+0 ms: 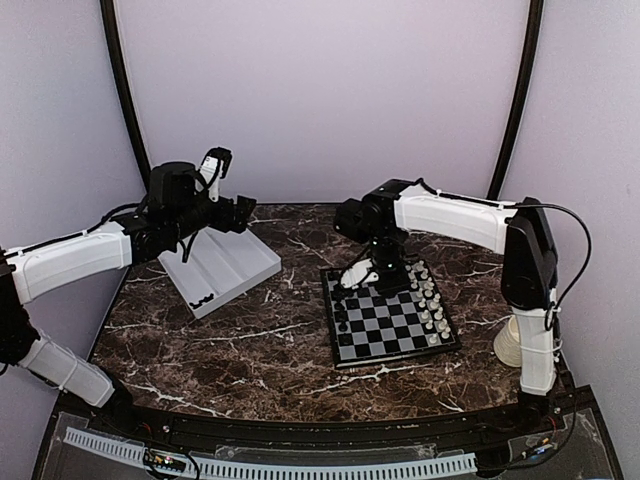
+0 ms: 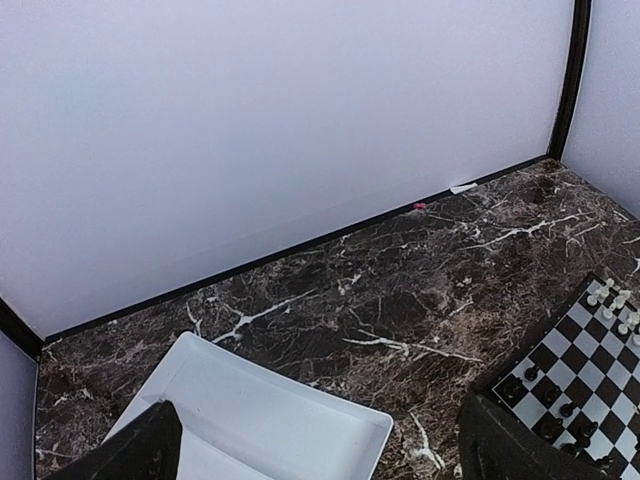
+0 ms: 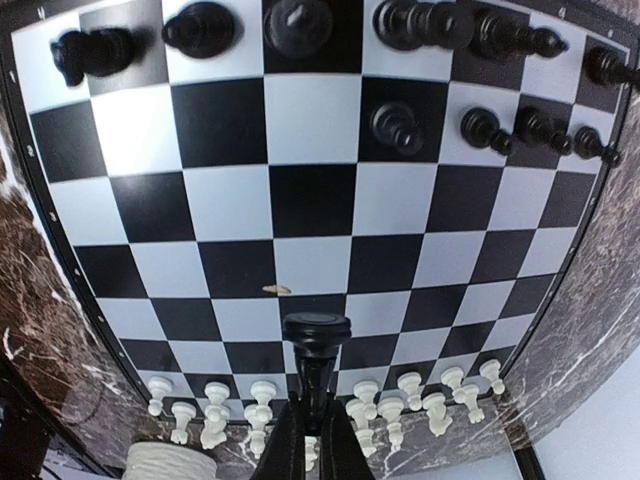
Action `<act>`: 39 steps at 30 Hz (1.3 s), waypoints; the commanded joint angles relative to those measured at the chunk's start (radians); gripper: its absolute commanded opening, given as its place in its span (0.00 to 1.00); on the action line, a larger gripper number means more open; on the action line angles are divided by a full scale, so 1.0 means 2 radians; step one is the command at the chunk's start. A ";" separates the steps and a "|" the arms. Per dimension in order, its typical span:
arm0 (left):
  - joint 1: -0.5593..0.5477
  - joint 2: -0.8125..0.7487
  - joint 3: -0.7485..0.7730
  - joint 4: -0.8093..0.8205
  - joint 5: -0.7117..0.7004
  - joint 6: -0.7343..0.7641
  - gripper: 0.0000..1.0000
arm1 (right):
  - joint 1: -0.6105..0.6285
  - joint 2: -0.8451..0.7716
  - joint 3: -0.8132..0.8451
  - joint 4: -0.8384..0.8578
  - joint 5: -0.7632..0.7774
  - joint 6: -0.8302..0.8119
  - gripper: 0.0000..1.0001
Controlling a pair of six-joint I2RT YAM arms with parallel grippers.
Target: Set up the chess pieces on the board
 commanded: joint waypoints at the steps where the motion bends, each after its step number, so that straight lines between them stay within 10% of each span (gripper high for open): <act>1: 0.001 -0.024 -0.007 0.003 0.013 0.007 0.99 | -0.003 0.009 -0.017 -0.027 0.043 -0.010 0.00; 39: 0.001 -0.008 -0.004 -0.002 0.045 -0.010 0.99 | -0.018 -0.007 -0.063 0.037 -0.008 0.020 0.13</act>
